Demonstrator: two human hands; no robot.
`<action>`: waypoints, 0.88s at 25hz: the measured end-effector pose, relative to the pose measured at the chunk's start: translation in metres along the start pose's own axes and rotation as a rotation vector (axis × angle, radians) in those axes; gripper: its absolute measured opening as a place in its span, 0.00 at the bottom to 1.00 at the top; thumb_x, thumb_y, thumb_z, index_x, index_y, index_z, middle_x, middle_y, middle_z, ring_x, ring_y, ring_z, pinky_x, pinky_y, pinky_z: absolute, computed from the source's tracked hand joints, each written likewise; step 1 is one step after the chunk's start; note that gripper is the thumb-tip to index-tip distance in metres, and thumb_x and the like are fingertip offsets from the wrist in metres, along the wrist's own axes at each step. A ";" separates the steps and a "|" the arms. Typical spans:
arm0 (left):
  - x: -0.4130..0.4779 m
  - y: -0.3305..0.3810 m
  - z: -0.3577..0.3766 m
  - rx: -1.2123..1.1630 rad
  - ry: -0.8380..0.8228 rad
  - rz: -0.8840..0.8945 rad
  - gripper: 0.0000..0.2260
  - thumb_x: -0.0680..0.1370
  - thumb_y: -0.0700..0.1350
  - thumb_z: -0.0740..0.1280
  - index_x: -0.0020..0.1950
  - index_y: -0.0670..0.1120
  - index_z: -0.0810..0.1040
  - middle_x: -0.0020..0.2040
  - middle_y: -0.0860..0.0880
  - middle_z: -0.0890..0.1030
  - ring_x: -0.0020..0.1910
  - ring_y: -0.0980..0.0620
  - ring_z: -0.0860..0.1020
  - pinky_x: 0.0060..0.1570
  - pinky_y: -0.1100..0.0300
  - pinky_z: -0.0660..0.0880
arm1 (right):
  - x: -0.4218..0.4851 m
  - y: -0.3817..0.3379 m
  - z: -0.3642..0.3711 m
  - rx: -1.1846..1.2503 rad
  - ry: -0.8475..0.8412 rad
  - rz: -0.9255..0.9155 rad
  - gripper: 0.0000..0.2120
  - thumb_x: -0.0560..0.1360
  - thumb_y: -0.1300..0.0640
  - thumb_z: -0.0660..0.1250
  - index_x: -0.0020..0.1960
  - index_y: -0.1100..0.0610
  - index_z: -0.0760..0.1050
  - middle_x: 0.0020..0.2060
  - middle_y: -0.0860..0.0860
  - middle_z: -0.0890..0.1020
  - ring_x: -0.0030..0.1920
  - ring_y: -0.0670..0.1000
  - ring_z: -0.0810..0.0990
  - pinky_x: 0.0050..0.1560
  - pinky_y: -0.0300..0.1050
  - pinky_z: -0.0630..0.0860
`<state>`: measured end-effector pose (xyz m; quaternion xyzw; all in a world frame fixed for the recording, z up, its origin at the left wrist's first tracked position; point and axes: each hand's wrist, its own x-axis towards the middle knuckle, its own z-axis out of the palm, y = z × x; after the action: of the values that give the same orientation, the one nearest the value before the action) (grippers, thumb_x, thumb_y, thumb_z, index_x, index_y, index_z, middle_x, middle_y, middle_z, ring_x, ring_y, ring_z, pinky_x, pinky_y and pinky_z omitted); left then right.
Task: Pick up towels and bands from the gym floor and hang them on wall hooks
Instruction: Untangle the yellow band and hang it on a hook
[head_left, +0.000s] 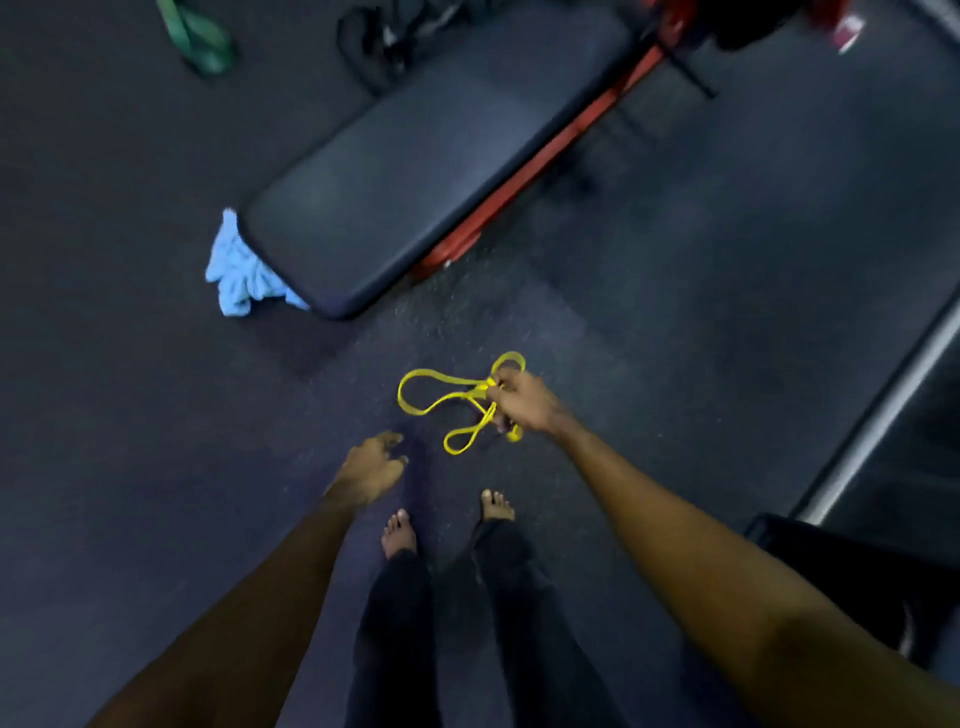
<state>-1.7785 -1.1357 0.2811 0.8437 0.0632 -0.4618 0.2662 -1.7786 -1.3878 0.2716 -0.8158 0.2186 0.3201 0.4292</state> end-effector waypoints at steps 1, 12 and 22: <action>-0.022 0.029 -0.018 0.017 0.017 0.043 0.19 0.78 0.41 0.67 0.70 0.45 0.74 0.64 0.43 0.79 0.64 0.45 0.77 0.59 0.59 0.71 | -0.024 -0.019 -0.031 0.035 0.041 -0.020 0.05 0.75 0.54 0.64 0.42 0.54 0.73 0.28 0.51 0.82 0.28 0.50 0.79 0.40 0.57 0.81; -0.163 0.255 -0.125 0.117 0.222 0.413 0.20 0.75 0.43 0.69 0.68 0.46 0.76 0.63 0.44 0.80 0.63 0.46 0.78 0.62 0.55 0.72 | -0.225 -0.121 -0.284 0.035 0.247 -0.292 0.09 0.76 0.55 0.70 0.37 0.51 0.76 0.26 0.48 0.74 0.26 0.47 0.72 0.29 0.41 0.70; -0.186 0.369 -0.141 0.241 0.155 0.679 0.20 0.75 0.45 0.68 0.68 0.47 0.76 0.65 0.47 0.79 0.64 0.48 0.77 0.62 0.58 0.70 | -0.284 -0.129 -0.343 0.002 0.500 -0.274 0.10 0.78 0.50 0.66 0.38 0.50 0.78 0.29 0.47 0.78 0.28 0.47 0.77 0.34 0.41 0.72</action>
<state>-1.6487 -1.3519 0.6370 0.8744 -0.2552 -0.2861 0.2974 -1.7806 -1.5838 0.6915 -0.8910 0.2056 0.0481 0.4019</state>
